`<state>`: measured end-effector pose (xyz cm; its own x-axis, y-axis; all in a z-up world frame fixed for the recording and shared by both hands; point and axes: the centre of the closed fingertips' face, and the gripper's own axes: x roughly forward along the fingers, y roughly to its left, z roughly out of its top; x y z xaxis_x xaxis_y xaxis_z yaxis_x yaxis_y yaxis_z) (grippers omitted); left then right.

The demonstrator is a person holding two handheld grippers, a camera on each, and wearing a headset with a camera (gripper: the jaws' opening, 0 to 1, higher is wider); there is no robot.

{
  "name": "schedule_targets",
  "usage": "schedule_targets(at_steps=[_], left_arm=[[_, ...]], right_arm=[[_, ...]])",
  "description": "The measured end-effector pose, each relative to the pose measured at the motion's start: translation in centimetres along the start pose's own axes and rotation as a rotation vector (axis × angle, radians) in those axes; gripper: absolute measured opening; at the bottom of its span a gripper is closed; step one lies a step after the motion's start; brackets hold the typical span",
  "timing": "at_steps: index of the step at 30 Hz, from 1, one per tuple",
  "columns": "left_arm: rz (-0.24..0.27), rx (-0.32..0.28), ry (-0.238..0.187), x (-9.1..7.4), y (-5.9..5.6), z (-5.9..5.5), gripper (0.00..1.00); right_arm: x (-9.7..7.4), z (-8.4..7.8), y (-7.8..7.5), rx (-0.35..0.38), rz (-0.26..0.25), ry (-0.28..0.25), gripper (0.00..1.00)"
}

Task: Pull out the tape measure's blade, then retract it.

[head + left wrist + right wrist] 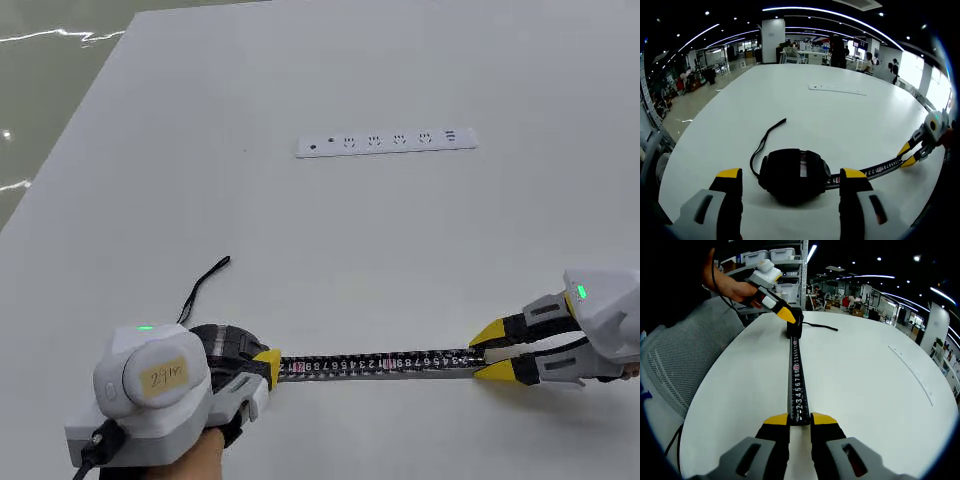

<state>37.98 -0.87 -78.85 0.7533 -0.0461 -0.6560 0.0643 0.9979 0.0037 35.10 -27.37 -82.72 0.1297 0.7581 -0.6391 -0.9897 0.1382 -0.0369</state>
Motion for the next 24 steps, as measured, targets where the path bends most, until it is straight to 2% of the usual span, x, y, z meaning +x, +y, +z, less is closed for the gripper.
schedule_targets(at_steps=[3, 6, 16, 24], left_arm=[[0.005, -0.011, -0.004, 0.1, 0.0, 0.0, 0.73], [0.01, -0.048, 0.018, 0.5, 0.2, -0.5, 0.73], [0.014, -0.067, 0.03, 1.1, 0.3, -0.7, 0.68], [0.009, -0.093, 0.046, 1.4, -0.3, -0.8, 0.61]], right_arm=[[0.0, 0.0, 0.0, 0.004, -0.005, -0.005, 0.15], [0.0, 0.0, 0.0, -0.001, -0.005, -0.004, 0.15], [0.0, 0.0, 0.4, 0.002, 0.0, -0.016, 0.15], [0.1, 0.0, 0.4, 0.003, -0.001, -0.023, 0.15]])
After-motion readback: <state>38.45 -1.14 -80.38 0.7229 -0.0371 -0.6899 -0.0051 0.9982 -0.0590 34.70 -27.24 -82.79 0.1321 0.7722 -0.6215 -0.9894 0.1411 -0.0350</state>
